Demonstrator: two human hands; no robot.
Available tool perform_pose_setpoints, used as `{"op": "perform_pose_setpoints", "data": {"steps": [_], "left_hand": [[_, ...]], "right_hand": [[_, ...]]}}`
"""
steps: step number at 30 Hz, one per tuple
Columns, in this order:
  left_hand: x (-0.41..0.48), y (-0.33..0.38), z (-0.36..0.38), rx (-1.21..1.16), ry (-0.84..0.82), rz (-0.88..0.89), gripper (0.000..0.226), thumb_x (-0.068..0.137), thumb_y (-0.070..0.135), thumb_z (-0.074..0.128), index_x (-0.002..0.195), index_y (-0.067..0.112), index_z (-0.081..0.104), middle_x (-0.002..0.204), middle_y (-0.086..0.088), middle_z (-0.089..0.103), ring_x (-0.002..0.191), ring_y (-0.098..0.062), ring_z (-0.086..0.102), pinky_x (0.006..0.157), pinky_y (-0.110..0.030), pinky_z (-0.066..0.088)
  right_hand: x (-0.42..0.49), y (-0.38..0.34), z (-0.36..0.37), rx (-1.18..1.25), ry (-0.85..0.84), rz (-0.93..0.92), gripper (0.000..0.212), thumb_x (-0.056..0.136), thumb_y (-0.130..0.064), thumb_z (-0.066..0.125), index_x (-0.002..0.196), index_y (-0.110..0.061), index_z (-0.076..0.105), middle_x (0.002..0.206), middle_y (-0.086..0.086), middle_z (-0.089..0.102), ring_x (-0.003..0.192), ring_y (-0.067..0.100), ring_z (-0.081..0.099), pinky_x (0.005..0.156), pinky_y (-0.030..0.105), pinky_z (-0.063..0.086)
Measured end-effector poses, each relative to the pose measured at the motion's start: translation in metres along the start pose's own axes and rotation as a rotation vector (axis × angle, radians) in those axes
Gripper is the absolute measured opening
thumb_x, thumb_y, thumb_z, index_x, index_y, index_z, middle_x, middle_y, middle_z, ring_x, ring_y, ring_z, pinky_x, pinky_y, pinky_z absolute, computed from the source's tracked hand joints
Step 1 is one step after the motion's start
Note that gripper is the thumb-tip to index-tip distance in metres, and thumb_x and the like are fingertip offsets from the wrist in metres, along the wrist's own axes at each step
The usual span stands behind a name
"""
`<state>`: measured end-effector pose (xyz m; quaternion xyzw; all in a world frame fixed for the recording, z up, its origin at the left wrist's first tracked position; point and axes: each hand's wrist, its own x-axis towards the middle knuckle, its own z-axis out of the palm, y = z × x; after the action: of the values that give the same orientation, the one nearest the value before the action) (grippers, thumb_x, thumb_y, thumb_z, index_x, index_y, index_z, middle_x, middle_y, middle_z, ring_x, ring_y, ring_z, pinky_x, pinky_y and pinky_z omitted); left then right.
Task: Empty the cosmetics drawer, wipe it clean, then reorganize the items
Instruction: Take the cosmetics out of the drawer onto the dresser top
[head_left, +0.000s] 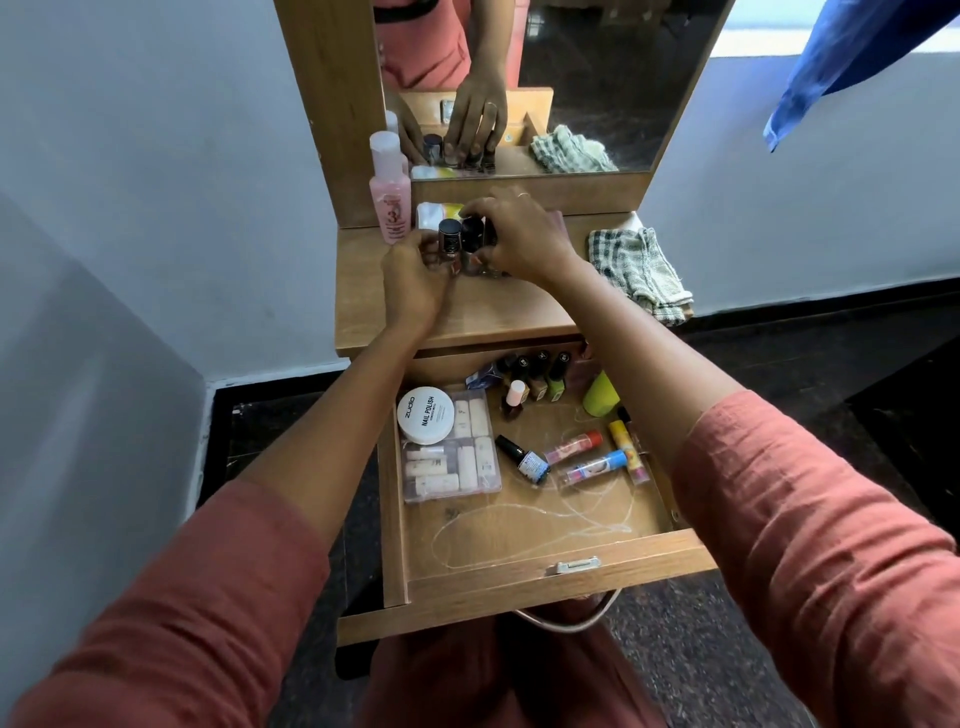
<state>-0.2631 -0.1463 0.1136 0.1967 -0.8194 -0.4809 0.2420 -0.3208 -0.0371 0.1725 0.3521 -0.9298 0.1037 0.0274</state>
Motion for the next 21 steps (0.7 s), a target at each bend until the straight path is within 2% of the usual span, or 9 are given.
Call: {"op": "perform_pose_setpoints", "data": {"steps": [6,10,12,15,16,19,21], "left_hand": [[-0.006,-0.001,-0.003,-0.021,0.079,0.033,0.029,0.081,-0.009,0.053,0.107,-0.002,0.061,0.089,-0.006,0.057,0.082,-0.011,0.052,0.062,0.0,0.041],[-0.025,0.0,-0.005,-0.061,0.116,0.067,0.026,0.079,-0.012,0.052,0.102,-0.005,0.061,0.088,-0.006,0.056,0.067,-0.002,0.048,0.061,-0.001,0.042],[-0.039,0.001,-0.004,-0.085,0.1,0.078,0.026,0.079,-0.012,0.052,0.103,-0.004,0.061,0.091,-0.005,0.057,0.069,-0.001,0.049,0.064,-0.001,0.042],[-0.065,-0.001,0.002,-0.09,0.024,0.076,0.025,0.083,-0.01,0.052,0.104,-0.001,0.061,0.093,-0.005,0.059,0.08,-0.007,0.053,0.069,-0.001,0.044],[-0.074,-0.004,0.005,-0.085,-0.002,0.075,0.023,0.083,-0.009,0.051,0.102,0.0,0.062,0.093,-0.006,0.06,0.082,-0.009,0.055,0.069,-0.001,0.044],[-0.096,-0.015,0.017,-0.041,-0.094,0.06,0.025,0.08,-0.013,0.049,0.097,-0.003,0.064,0.093,-0.015,0.065,0.081,-0.013,0.055,0.067,-0.001,0.042],[-0.105,-0.024,0.024,0.006,-0.184,0.019,0.028,0.078,-0.015,0.049,0.1,-0.005,0.063,0.099,-0.019,0.065,0.083,-0.013,0.054,0.065,-0.001,0.041]], "right_hand": [[-0.003,0.005,0.002,0.12,0.071,0.017,0.046,0.082,-0.013,0.063,0.127,-0.013,0.051,0.132,0.007,0.049,0.128,0.024,0.037,0.099,0.034,0.034],[-0.022,0.01,0.005,0.186,0.192,-0.011,0.033,0.081,-0.01,0.063,0.113,-0.01,0.06,0.118,0.01,0.058,0.117,0.028,0.046,0.098,0.042,0.038],[-0.037,0.013,0.008,0.237,0.243,-0.022,0.026,0.081,-0.009,0.062,0.107,-0.008,0.063,0.113,0.01,0.062,0.112,0.027,0.051,0.097,0.039,0.039],[-0.065,0.015,0.016,0.344,0.206,-0.013,0.02,0.083,-0.005,0.061,0.102,-0.003,0.065,0.106,0.012,0.065,0.1,0.02,0.056,0.082,0.021,0.039],[-0.076,0.015,0.02,0.366,0.18,-0.009,0.018,0.083,-0.003,0.061,0.1,-0.002,0.065,0.104,0.013,0.066,0.095,0.018,0.057,0.078,0.02,0.04],[-0.107,0.018,0.039,0.423,0.114,0.041,0.016,0.082,0.002,0.058,0.095,-0.001,0.067,0.097,0.014,0.068,0.087,0.022,0.062,0.077,0.029,0.051],[-0.126,0.018,0.054,0.429,0.044,0.115,0.016,0.08,0.001,0.059,0.093,-0.002,0.068,0.095,0.014,0.069,0.087,0.024,0.064,0.079,0.037,0.053]]}}
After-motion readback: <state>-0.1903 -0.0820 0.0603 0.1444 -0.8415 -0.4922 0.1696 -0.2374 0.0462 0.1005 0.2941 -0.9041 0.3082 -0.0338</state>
